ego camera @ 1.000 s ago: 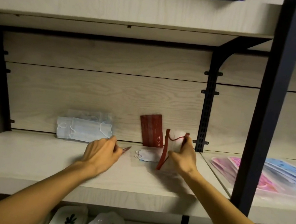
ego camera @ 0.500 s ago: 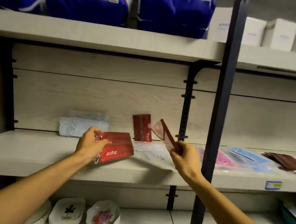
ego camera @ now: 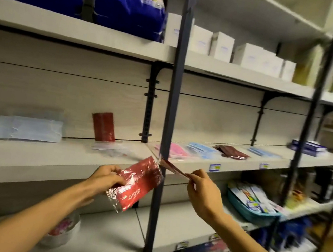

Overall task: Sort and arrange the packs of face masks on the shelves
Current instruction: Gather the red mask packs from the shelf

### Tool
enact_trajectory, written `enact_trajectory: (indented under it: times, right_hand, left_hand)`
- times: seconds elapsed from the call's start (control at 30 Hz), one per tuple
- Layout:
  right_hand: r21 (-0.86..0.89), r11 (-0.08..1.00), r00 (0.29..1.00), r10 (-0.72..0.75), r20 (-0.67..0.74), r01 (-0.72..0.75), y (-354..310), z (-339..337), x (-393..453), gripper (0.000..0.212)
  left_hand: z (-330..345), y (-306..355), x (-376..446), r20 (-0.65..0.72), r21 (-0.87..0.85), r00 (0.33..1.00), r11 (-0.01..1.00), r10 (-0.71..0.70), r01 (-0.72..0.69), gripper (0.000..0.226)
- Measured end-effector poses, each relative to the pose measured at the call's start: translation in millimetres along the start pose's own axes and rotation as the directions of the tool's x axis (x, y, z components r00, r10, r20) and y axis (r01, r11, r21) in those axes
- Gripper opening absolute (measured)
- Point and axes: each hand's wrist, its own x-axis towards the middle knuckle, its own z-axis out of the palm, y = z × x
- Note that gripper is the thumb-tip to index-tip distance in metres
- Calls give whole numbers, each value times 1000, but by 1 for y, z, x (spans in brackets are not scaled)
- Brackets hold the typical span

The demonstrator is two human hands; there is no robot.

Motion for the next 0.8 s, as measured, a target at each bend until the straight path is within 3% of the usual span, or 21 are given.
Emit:
enact_trajectory:
  times: [0.17, 0.37, 0.8]
  right_hand:
    - [-118, 988, 993, 97, -66, -104, 64, -36, -7, 35]
    - [-244, 948, 978, 200, -51, -206, 165, -56, 13, 24]
    - [-255, 965, 998, 70, 7, -66, 385, -83, 114, 38]
  left_hand:
    - [79, 20, 21, 124, 10, 990, 998, 68, -69, 37]
    - [176, 44, 79, 158, -52, 980, 992, 119, -112, 48]
    - [358, 118, 237, 40, 51, 987, 987, 153, -155, 43]
